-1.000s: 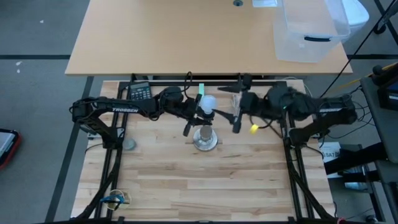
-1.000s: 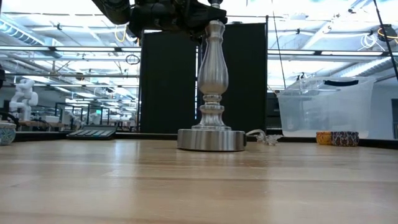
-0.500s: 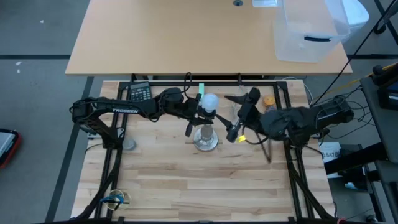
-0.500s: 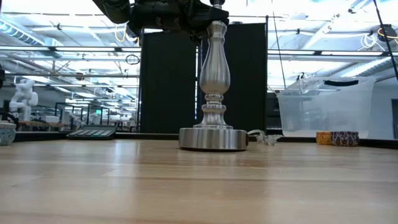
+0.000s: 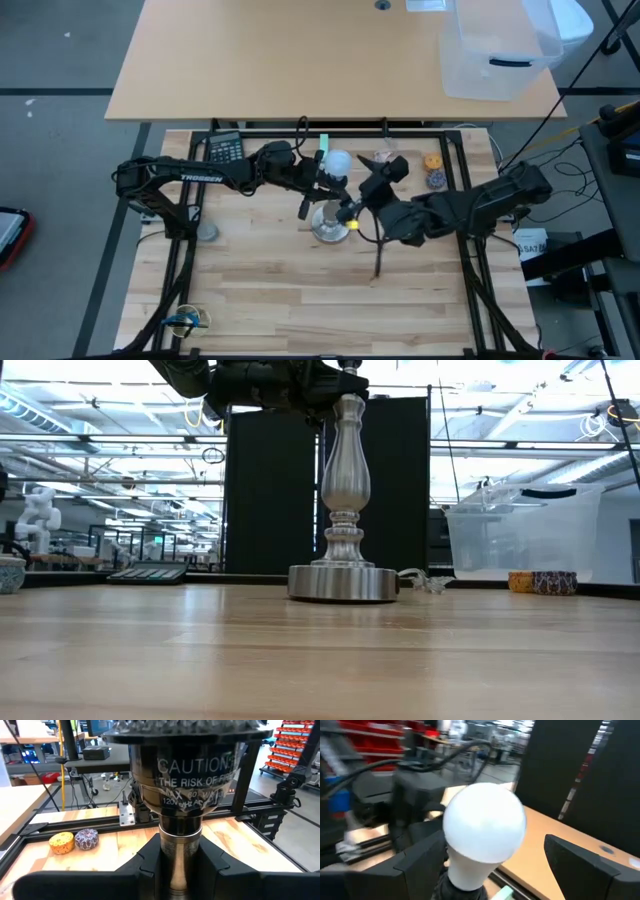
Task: Screw lightbulb
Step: Remove the white lightbulb from the desk lamp
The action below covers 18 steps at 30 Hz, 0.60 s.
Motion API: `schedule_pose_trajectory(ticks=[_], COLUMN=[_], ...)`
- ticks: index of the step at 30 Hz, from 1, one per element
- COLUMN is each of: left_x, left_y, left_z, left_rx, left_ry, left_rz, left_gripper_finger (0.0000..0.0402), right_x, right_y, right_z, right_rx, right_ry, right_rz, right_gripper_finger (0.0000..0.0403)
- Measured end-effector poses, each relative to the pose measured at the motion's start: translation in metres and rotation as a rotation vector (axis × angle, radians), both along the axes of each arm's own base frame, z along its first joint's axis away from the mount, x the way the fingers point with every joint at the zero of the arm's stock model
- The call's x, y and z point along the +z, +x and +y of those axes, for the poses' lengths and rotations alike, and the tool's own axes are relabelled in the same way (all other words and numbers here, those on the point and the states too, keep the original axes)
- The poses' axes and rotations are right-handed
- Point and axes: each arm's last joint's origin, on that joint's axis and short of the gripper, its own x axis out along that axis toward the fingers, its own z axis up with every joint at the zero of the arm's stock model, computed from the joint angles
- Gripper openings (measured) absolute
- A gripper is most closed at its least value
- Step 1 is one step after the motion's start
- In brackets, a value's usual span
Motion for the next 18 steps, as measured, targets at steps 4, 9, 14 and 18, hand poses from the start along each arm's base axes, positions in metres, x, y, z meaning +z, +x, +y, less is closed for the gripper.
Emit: schedule_pose_trajectory(ticks=[4, 9, 14, 18], left_x=[0.000, 0.001, 0.001, 0.001], left_y=[0.000, 0.000, 0.000, 0.000], left_z=[0.001, 0.001, 0.001, 0.001], left_rx=[0.010, 0.028, 0.030, 0.030], left_ry=[0.009, 0.011, 0.010, 0.009], left_rz=[-0.006, -0.008, -0.011, -0.013], left_gripper_finger=[0.0073, 0.0073, 0.0072, 0.0073], right_x=[-0.005, -0.012, -0.020, -0.020], right_y=[0.005, 0.015, 0.026, 0.034], right_z=[-0.001, 0.000, -0.004, -0.007], right_rx=[-0.021, -0.016, -0.063, -0.075], right_ry=[0.029, 0.045, 0.031, 0.020], right_rz=[-0.035, -0.049, -0.048, -0.066], right_gripper_finger=[0.0325, 0.0325, 0.0325, 0.0325])
